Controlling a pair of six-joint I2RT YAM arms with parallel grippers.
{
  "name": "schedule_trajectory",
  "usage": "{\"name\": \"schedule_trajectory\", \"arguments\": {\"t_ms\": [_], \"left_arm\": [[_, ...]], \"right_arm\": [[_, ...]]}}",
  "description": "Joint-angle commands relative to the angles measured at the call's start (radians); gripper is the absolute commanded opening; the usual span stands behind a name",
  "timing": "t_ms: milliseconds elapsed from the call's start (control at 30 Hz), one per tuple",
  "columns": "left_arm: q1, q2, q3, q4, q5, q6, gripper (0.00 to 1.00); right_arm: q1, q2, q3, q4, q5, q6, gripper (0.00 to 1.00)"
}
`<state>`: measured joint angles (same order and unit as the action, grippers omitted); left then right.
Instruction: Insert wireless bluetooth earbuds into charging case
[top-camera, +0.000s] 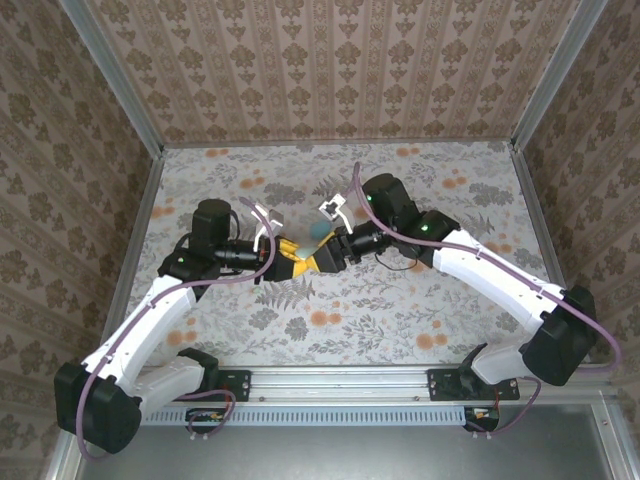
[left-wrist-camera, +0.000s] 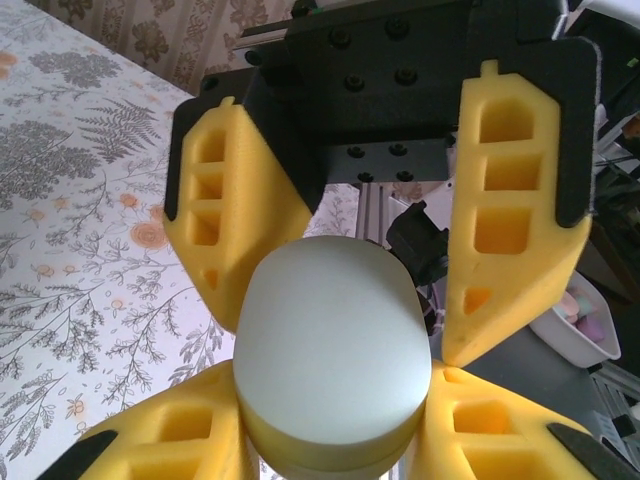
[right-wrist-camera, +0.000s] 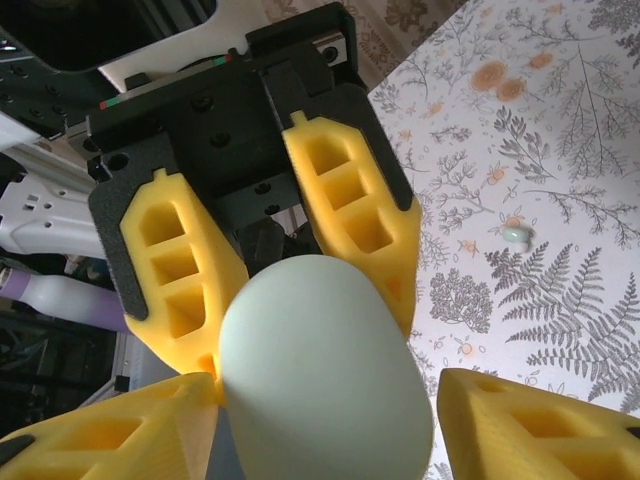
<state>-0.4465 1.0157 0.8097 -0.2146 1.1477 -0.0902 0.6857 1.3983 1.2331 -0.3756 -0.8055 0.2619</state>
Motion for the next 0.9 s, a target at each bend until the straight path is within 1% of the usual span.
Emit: {"name": "schedule_trajectory", "arguments": {"t_ms": [0,133,233,300,367,467,633,867], "left_arm": [[-0.002,-0.008,0.033,0.037,0.047,-0.028,0.13],[-0.001,-0.006,0.032,0.038,0.050,-0.026,0.13],[-0.002,-0.007,0.030,0.036,0.050,-0.019,0.12],[-0.002,-0.006,0.031,0.026,0.045,-0.005,0.12],[-0.001,-0.006,0.033,0.013,0.036,0.013,0.11],[-0.035,-0.003,0.036,0.008,0.024,0.033,0.09],[-0.041,-0.006,0.039,-0.009,0.006,0.068,0.08],[-0.040,-0.039,0.035,-0.018,-0.035,0.096,0.08]], "right_arm": [[0.007,0.028,0.027,-0.051,0.025,-0.021,0.54],[0.003,0.033,0.032,-0.037,0.041,0.011,0.41],[-0.004,0.039,0.030,-0.013,0.048,0.050,0.37],[-0.008,0.044,0.025,0.009,0.042,0.086,0.37],[-0.010,0.050,0.021,0.037,0.031,0.122,0.37],[-0.014,0.064,0.016,0.066,0.019,0.177,0.37],[-0.024,0.082,-0.001,0.128,-0.025,0.263,0.42],[-0.032,0.085,0.000,0.109,-0.003,0.290,0.49]]}}
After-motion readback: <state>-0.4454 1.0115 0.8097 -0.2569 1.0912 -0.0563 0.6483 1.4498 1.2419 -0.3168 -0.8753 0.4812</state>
